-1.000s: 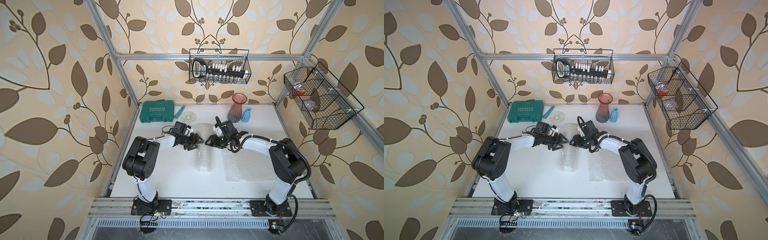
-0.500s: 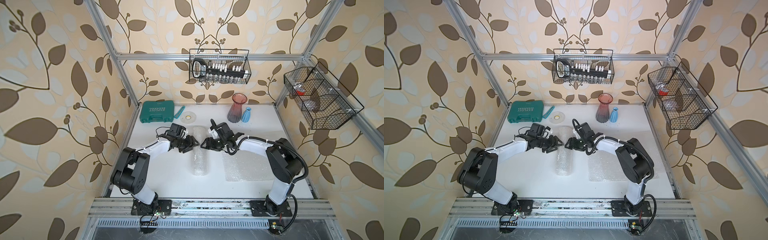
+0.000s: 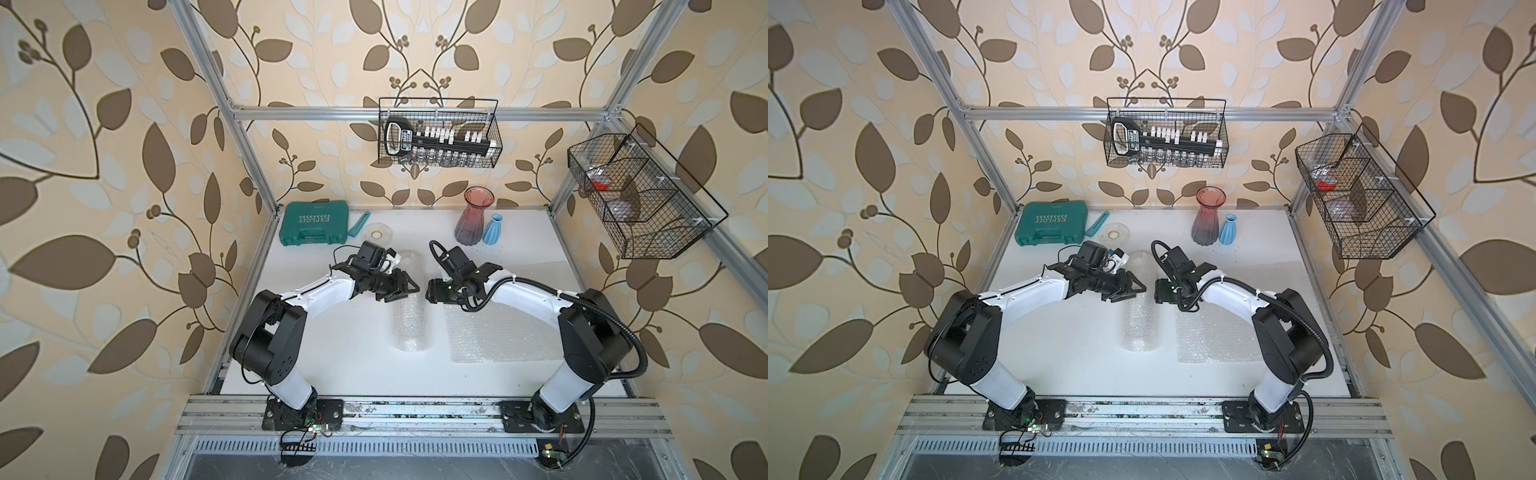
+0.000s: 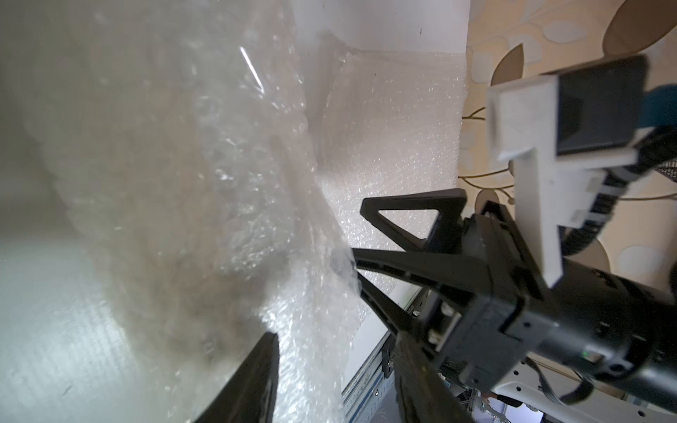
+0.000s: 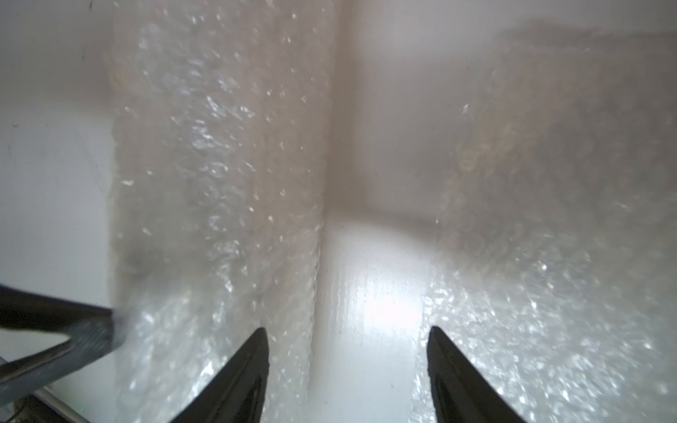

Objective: Unwrap the vase from the bubble wrap
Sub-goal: Adjust the bubble wrap at the center of the board.

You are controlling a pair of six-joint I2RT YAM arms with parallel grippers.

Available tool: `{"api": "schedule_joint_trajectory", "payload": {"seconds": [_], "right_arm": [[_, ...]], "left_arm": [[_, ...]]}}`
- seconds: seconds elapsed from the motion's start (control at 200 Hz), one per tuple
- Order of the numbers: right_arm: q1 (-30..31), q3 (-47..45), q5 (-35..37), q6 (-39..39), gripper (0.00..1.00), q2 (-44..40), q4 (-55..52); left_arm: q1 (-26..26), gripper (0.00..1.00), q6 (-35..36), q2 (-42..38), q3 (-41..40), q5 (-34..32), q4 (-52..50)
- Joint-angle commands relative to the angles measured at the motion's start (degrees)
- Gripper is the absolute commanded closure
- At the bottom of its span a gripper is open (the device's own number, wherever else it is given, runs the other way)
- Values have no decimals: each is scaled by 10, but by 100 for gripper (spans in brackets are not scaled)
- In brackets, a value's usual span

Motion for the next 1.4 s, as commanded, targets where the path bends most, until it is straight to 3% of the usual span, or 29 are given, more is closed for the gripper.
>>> {"api": "schedule_joint_trajectory", "payload": {"seconds": [0.0,0.13,0.35,0.455,0.665,0.995,1.12,1.394], "right_arm": [[3,-16,-11,-8,32,-45,-7],[2,-37,-103,5,31,-61,55],[3,-28,-172,27,34,-25,98],[5,-29,-167,32,36,-11,99],[6,-12,-120,26,41,25,64],[5,2,-12,12,43,26,-12],[5,5,21,13,43,19,-32],[5,8,43,12,43,15,-47]], "left_arm": [[-3,49,19,6,21,14,-9],[-4,53,19,10,21,15,-6],[-4,62,20,9,17,15,-4],[-4,67,22,10,17,17,-6],[-4,69,31,-2,23,17,-19],[22,38,76,-61,32,-62,-116],[46,29,83,-53,24,-41,-120],[47,11,74,6,26,34,-82]]}}
